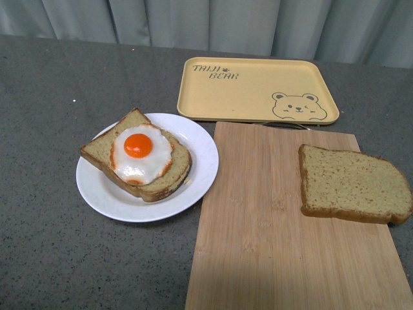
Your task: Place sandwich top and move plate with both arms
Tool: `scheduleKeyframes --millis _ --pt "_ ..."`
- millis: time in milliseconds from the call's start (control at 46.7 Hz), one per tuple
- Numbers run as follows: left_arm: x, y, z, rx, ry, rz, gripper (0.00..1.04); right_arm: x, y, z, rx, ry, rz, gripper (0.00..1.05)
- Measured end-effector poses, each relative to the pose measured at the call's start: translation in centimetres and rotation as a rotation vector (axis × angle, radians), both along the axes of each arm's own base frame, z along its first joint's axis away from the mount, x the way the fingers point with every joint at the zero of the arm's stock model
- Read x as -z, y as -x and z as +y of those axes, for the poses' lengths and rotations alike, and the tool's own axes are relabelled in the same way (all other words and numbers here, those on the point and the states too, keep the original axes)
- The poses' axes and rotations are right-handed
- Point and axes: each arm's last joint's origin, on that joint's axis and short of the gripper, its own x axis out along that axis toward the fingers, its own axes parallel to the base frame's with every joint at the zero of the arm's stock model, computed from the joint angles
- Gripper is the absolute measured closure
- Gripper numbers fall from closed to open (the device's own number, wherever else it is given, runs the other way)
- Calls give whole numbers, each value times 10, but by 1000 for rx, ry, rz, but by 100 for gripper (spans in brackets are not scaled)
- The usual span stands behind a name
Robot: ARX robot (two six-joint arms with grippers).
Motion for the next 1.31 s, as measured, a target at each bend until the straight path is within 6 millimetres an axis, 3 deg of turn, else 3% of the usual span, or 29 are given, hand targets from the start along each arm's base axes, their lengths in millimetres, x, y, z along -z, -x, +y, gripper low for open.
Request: scheduleKeyframes --millis 193,257,514,835,1049,1220,1306 --pt "0 0 0 0 0 0 7 1 -30 -20 -46 -38 180 9" --pt "0 0 0 -2 0 0 7 4 -50 -30 -83 -121 266 9" --pt "0 0 0 0 0 0 7 36 -121 -54 -245 -482 582 9" --pt "0 0 0 0 0 0 7 79 -166 -73 -348 -802 822 9" --pt "0 0 0 0 0 0 7 100 -187 -65 -433 -979 849 9" --pt "0 0 0 0 0 0 7 118 -202 -53 -419 -1019 928 10" --pt "0 0 0 0 0 0 7 119 -207 -53 -396 -1019 933 26"
